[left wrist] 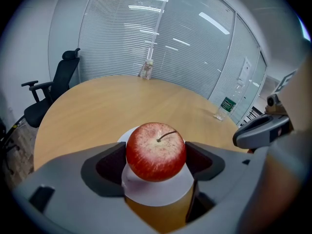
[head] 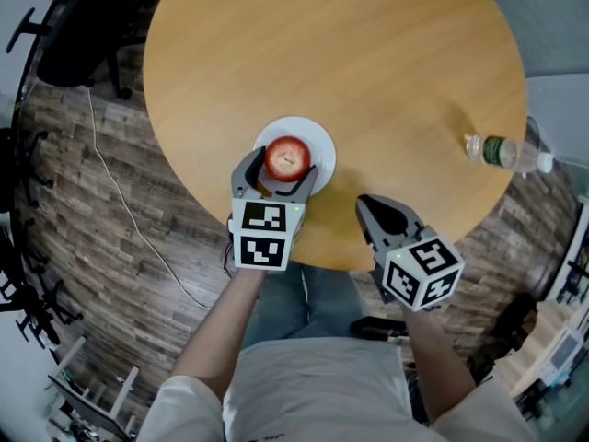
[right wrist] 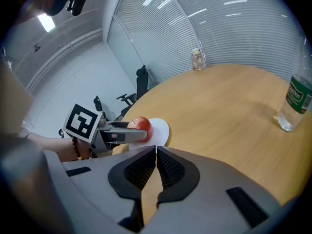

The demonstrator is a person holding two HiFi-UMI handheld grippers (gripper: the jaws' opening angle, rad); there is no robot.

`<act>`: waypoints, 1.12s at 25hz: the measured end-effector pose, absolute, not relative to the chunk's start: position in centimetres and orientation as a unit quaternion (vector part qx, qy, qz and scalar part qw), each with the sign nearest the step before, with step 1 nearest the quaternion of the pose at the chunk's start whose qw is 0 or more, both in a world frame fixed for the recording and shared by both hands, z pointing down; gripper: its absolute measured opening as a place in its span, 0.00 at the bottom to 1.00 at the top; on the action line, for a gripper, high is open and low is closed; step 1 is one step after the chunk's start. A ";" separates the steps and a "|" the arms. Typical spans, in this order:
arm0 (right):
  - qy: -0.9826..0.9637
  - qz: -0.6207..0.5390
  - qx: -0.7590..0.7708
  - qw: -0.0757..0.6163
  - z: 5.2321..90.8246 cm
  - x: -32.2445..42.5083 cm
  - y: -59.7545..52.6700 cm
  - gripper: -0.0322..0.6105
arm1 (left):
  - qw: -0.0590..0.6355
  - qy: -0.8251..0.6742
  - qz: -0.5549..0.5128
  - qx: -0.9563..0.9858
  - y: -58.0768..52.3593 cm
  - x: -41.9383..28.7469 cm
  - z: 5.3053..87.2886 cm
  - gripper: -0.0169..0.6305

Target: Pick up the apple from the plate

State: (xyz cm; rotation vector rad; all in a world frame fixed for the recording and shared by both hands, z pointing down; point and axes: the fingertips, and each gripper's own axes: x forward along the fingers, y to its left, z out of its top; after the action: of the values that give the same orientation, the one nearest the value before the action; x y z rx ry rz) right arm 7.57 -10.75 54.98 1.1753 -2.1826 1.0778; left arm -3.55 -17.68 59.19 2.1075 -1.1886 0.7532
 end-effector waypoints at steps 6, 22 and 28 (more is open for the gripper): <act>-0.789 0.388 0.425 0.217 54.7 7.7 -10.6 0.10 | 0.302 -0.441 0.287 0.795 -17.5 -3.6 58.9 0.61; -0.810 0.354 0.423 0.196 51.0 6.1 -10.4 0.10 | 0.280 -0.449 0.266 0.806 -15.0 -5.1 54.4 0.61; -0.819 0.331 0.427 0.193 48.7 6.2 -9.4 0.10 | 0.256 -0.445 0.263 0.817 -12.6 -5.7 51.4 0.61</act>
State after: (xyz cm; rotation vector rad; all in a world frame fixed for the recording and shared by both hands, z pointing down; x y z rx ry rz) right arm 6.19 -9.43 48.74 1.1982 -2.2977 0.9273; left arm -5.75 -12.57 51.40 2.2161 -1.2090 0.7136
